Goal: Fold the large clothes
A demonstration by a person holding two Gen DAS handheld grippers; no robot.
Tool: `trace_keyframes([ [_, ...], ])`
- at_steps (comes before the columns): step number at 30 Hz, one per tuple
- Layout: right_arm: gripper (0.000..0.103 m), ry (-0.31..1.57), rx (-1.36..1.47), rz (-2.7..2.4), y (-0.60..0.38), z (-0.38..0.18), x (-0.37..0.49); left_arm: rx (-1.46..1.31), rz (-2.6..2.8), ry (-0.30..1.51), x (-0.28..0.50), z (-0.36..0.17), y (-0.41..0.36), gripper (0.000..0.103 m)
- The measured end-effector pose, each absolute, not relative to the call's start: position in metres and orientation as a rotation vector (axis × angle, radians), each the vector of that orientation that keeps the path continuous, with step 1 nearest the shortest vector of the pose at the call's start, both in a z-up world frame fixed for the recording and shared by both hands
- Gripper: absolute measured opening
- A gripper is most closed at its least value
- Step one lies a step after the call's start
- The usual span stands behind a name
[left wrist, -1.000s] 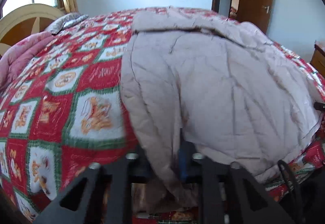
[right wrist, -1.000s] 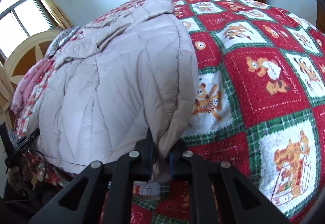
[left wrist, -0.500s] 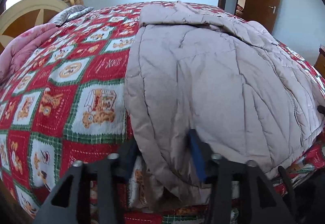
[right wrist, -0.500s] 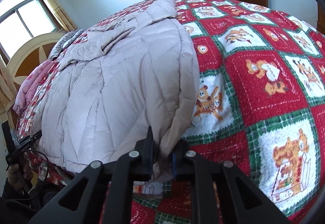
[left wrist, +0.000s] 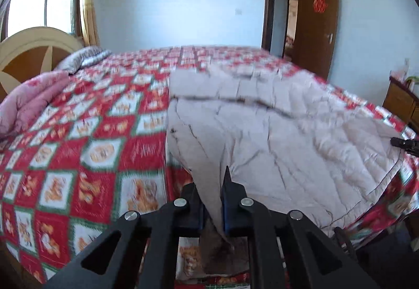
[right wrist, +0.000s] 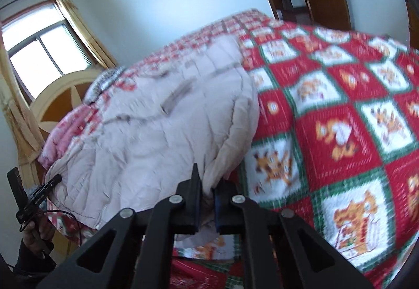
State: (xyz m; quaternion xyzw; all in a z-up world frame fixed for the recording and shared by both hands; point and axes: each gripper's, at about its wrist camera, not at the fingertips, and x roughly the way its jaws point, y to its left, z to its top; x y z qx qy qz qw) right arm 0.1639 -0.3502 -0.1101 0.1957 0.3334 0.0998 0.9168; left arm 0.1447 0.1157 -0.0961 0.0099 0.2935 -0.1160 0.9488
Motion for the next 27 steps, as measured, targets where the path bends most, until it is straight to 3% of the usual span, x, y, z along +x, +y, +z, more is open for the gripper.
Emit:
trace_keyframes([
  [7,0.010,0.459,0.402,0.275,-0.349,-0.023,0.123,-0.058,-0.307,0.409,0.106,-0.009,0.132,0.009],
  [11,0.009,0.410,0.394,0.263,-0.354,-0.005,0.128,-0.009,-0.290,0.352,0.111,0.007,0.136,0.011],
  [17,0.009,0.453,0.411,0.226,-0.349,-0.019,0.202,0.074,-0.232,0.414,0.188,-0.015,0.115,0.017],
  [23,0.009,0.469,0.398,0.159,-0.337,-0.018,0.286,-0.200,-0.278,0.524,0.299,-0.029,0.131,0.023],
  [27,0.009,0.485,0.376,0.085,-0.337,-0.022,0.332,-0.386,-0.291,0.605,0.355,-0.029,0.148,0.034],
])
